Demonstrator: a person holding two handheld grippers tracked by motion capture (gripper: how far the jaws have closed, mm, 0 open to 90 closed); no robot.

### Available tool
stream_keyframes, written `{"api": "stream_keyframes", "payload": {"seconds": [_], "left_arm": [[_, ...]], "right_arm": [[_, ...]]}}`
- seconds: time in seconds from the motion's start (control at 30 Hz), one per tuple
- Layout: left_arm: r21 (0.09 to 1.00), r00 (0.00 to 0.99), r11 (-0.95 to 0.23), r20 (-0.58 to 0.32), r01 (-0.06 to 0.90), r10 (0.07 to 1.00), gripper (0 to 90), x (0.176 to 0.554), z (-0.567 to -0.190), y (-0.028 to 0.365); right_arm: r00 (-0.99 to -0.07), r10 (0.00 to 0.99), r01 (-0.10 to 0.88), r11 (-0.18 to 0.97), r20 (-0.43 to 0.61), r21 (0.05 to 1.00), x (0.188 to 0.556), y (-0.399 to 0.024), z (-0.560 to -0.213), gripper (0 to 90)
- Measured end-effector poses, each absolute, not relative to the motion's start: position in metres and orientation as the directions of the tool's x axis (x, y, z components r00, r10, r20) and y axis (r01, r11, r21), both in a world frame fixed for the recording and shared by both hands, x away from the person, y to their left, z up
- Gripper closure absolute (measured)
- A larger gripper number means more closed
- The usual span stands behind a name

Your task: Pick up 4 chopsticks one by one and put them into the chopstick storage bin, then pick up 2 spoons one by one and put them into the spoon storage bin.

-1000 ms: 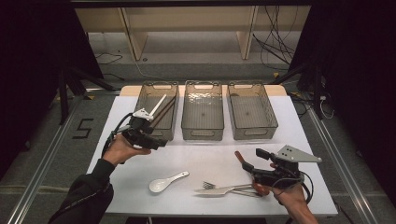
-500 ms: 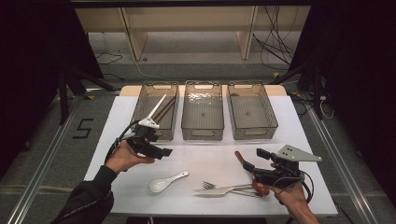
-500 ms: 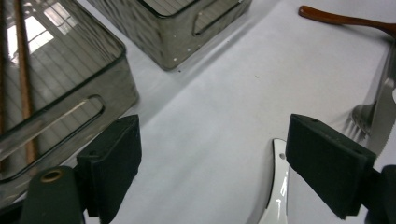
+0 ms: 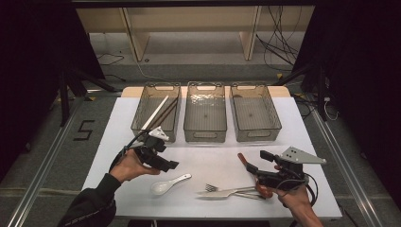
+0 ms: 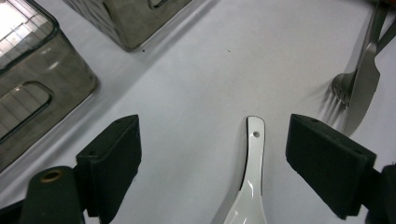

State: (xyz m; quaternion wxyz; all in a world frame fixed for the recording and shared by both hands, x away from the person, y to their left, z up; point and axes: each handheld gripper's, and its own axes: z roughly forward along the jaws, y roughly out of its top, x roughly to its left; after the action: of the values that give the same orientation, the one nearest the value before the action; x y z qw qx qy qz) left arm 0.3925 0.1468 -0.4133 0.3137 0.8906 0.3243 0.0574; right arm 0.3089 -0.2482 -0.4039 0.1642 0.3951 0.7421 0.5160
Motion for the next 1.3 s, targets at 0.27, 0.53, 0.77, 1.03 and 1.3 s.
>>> {"api": "stream_keyframes", "payload": {"seconds": [0.27,0.53,0.77,1.03,1.3], "left_arm": [[0.583,0.796,-0.612,-0.103,0.535,0.597,17.8,0.387,-0.422,0.143],[0.55,0.809,-0.646,-0.097,0.529,0.58,17.8,0.382,-0.43,0.137],[0.512,0.826,-0.685,-0.093,0.519,0.556,21.4,0.38,-0.436,0.133],[0.472,0.849,-0.727,-0.098,0.499,0.519,32.4,0.378,-0.445,0.127],[0.415,0.858,-0.761,-0.111,0.498,0.501,45.0,0.375,-0.453,0.122]], "right_arm": [[-0.635,0.755,0.413,0.155,0.162,0.898,0.308,-0.248,-0.403,29.3],[-0.635,0.755,0.413,0.154,0.163,0.897,0.308,-0.248,-0.403,29.3],[-0.639,0.753,0.407,0.158,0.157,0.9,0.308,-0.248,-0.403,29.3],[-0.638,0.755,0.407,0.166,0.149,0.898,0.308,-0.247,-0.403,29.3],[-0.641,0.755,0.402,0.178,0.137,0.898,0.306,-0.244,-0.402,29.3]]}}
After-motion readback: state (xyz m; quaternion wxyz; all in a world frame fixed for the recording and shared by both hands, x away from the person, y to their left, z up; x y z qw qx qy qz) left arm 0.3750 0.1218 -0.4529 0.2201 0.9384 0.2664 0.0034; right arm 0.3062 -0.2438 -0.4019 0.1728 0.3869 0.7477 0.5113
